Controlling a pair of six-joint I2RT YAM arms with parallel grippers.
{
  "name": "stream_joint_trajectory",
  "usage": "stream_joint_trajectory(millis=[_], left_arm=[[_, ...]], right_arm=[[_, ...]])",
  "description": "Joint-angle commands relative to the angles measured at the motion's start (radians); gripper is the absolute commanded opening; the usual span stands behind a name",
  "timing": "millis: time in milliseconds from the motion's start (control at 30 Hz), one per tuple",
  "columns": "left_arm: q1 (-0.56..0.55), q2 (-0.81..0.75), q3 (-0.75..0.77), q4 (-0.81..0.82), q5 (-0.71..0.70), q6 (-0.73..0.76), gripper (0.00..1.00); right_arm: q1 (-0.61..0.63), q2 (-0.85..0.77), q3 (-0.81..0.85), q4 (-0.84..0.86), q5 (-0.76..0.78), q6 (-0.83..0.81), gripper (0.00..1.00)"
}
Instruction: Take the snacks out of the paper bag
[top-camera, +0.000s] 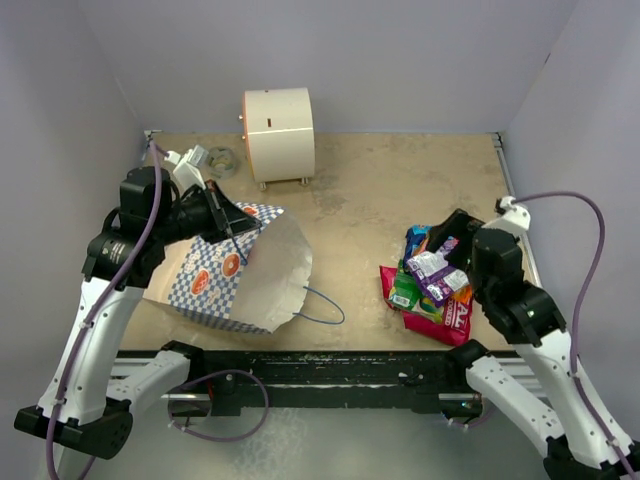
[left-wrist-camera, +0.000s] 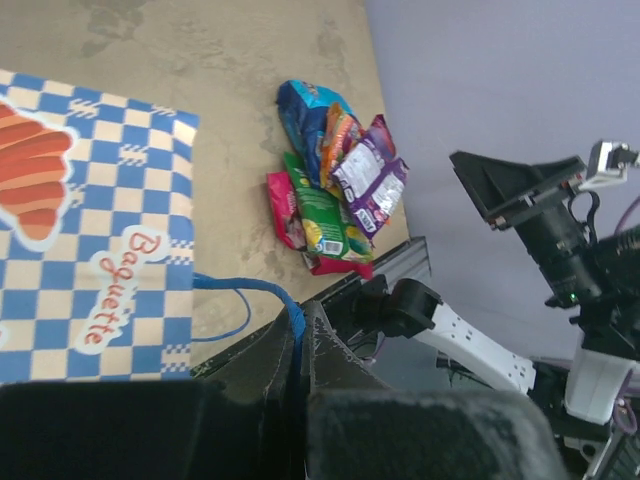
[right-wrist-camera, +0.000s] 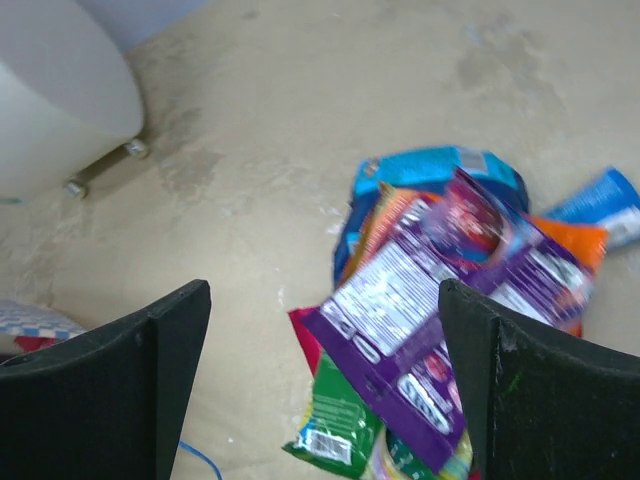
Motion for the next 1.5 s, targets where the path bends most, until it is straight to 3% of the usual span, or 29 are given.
stream_joint_trajectory(millis=[0,167,267,367,567,733,967,1133,1233,1367,1467], left_arm=[[-0.002,-0.001,0.04,0.149,0.165,0.012,0.0],[-0.002,-0.035,-0.002,0.241,0.256,-0.048,0.0],[-0.002,-0.074,-0.037,0.27,0.278,-0.087,0.0],[-0.002,-0.12,-0.036,0.197,0.24,-0.078,0.0],[-0.002,-0.206,-0.002,-0.112,0.078,0.018,0.0],[-0.002,-0.251,0.001,-0.278,-0.095,0.011,0.0],[-0.002,-0.232,0.028,-0.305,-0.139,-0.03,0.0],[-0.002,-0.262,-0.013,-0.35,-0.124,-0.043,0.0],[-0.002,-0.293,-0.057,-0.327,-0.108,-0.064,0.0],[-0.002,-0.286,-0.088,-0.247,-0.046,-0.071,0.0],[-0.002,-0.253,-0.078,-0.188,-0.016,-0.072,0.0]], right_arm=[[0.005,0.12,0.072,0.3,-0.222,-0.279,0.96],[0.014,0.277,0.06,0.503,-0.581,-0.257,0.99],[0.099,0.355,0.036,0.653,-0.674,-0.219,1.0],[0.301,0.437,0.04,0.75,-0.635,-0.302,1.0],[0.622,0.6,0.002,0.974,-0.583,-0.495,1.0],[0.763,0.701,-0.03,1.155,-0.581,-0.664,1.0],[0.864,0.781,-0.136,1.392,-0.497,-0.893,0.95],[0.871,0.729,-0.203,1.382,-0.42,-1.031,0.92],[0.874,0.639,-0.306,1.386,-0.472,-1.188,0.91],[0.873,0.449,-0.374,1.268,-0.486,-1.187,0.92],[0.874,0.342,-0.4,1.184,-0.597,-1.251,0.87]])
